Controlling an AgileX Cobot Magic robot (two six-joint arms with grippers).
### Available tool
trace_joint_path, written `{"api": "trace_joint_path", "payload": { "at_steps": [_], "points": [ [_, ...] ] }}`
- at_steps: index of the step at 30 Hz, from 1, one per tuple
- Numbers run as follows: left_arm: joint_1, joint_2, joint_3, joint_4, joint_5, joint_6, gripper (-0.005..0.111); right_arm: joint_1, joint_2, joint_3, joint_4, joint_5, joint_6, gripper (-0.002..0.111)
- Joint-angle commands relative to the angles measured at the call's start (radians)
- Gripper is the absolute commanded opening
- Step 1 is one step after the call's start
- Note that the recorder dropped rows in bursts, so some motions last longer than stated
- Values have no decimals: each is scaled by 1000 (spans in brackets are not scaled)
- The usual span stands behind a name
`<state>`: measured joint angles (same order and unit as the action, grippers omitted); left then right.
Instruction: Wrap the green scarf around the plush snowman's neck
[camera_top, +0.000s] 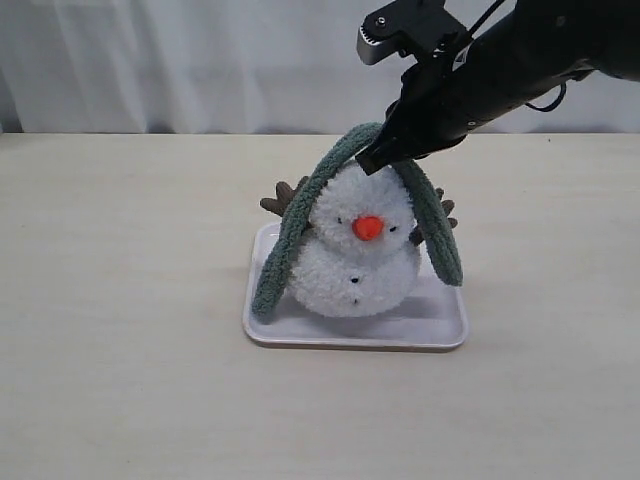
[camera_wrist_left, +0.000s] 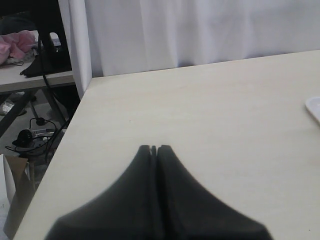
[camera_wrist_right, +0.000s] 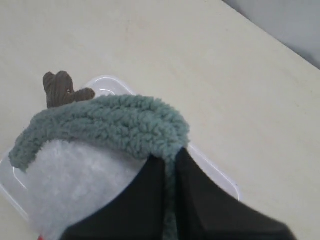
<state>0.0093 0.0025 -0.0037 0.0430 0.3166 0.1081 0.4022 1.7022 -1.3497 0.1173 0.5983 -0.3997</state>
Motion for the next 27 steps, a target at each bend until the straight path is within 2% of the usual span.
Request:
{"api": "trace_joint_path", "payload": {
  "at_steps": [1, 5, 27],
  "points": [
    [-6, -3, 4, -2, -8, -1, 0, -5, 13, -8, -63, -21, 99, 4],
    [-6, -3, 4, -2, -8, -1, 0, -5, 47, -8, -108, -8, 164, 4],
    [-6, -3, 4, -2, -8, -1, 0, -5, 170, -8, -108, 40, 180, 4]
  ]
}}
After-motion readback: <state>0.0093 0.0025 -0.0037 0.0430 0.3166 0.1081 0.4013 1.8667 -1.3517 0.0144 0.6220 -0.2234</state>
